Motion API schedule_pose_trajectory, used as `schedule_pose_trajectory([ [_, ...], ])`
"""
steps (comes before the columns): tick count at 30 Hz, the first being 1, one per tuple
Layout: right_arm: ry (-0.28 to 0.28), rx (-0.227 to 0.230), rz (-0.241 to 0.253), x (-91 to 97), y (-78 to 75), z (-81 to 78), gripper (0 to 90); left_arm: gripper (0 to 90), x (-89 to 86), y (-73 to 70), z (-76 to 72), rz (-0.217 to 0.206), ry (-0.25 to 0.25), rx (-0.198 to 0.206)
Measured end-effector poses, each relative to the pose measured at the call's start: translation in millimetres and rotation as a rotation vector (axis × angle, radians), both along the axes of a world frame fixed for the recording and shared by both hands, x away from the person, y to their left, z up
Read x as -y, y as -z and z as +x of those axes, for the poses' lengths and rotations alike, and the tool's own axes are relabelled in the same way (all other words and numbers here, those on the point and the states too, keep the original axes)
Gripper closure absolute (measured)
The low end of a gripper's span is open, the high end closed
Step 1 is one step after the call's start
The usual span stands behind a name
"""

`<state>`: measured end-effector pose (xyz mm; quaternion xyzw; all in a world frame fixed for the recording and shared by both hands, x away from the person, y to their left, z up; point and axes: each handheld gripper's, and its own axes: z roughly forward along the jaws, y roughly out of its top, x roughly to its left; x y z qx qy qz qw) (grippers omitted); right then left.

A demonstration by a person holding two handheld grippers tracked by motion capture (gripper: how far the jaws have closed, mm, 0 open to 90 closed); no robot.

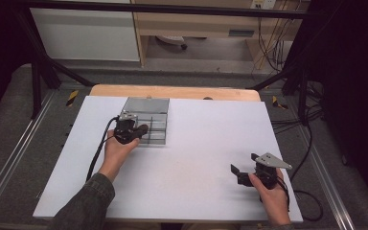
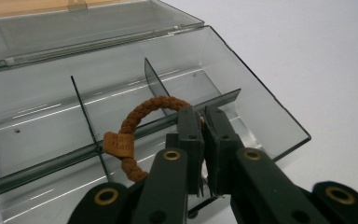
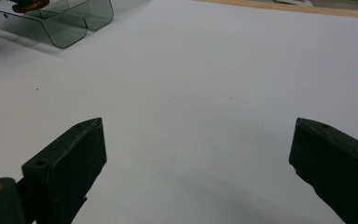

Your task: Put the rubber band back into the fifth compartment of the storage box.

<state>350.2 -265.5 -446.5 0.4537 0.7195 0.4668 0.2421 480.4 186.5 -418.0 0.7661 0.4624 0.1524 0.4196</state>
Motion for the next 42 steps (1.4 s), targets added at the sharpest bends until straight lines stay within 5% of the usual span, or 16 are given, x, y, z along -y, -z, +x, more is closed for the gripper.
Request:
schedule_pose_trajectory([
  [24, -0.005, -0.006, -0.003, -0.3, 0.8, 0.3, 4.3, 84.6, 0.8, 5.1, 1.5, 0.036, 0.002, -0.031],
  [42, -0.006, -0.005, -0.004, -0.6, 1.2, 0.5, 4.2, 75.3, -0.4, 0.1, 0.7, 0.031, -0.014, 0.013],
])
